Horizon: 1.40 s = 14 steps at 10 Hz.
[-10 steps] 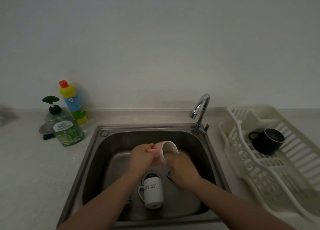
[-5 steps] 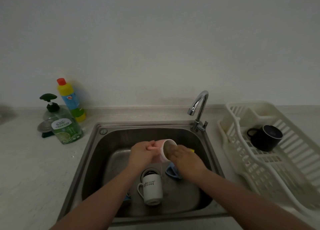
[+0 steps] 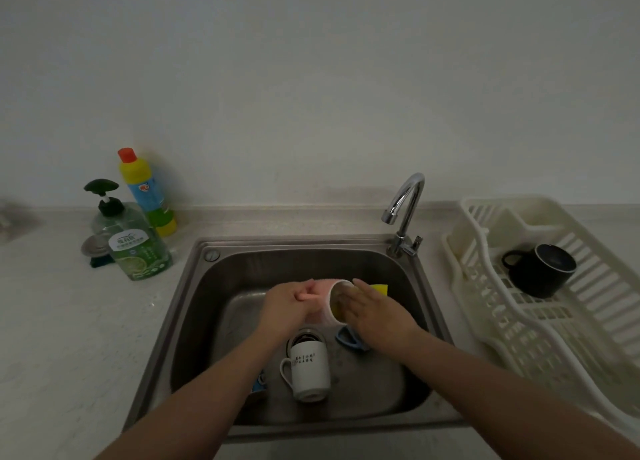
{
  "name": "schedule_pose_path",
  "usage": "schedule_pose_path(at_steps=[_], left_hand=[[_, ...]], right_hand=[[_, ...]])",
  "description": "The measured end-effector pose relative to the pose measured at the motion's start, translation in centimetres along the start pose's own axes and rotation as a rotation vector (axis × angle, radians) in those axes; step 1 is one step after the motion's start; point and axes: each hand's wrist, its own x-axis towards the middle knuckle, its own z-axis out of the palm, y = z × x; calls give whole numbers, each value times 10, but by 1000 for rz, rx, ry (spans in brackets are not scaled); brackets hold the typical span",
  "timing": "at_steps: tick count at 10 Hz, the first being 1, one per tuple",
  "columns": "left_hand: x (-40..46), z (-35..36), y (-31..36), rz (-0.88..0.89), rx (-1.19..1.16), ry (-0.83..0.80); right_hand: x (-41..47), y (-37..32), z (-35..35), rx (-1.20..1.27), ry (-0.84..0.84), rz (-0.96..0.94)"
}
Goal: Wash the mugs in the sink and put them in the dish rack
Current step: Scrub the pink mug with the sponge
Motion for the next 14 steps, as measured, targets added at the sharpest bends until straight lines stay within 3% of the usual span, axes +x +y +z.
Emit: schedule_pose_path(at_steps=[1,2,3,4,5,6,7,8,9,10,11,12,13,14], left_hand=[[-4,10,-3,-67,-71,86],[-15,21,-10,-91,-102,127],[-19,25,-11,-119,-177,118],[-12,11,-11,-75,-145,131],[-9,0,-12,-29,39,7],[-7,3,-12,-56,-12,19],[-5,11,-10,-76,-60,84],[-9,18,-7,-57,-86,106],[-8,17,-3,-6,-104,106],[0,0,1,28,-116,93],[2,-10,-3,27,20,-8],[-2,-2,-5,2,-60,13],[-8,12,-7,-61,-138,82],[-16,25,-10,-71,-118,104]], right_hand=[[14,-22,-16,540,-9,216],[22,-45,-41,1435,17,705],[30,-40,-46,2223,168,845],[17,-43,-22,1511,246,461],[9,-19,18,152,186,-20],[2,-10,12,161,31,-40],[14,-31,-2,625,107,250],[17,-35,-48,1797,87,709],[23,-30,-70,2440,217,1008],[16,-31,-45,1273,45,497],[2,-16,-7,51,8,0],[1,-11,2,15,19,2],[9,-38,-4,503,119,267],[16,-47,-38,1615,103,747]])
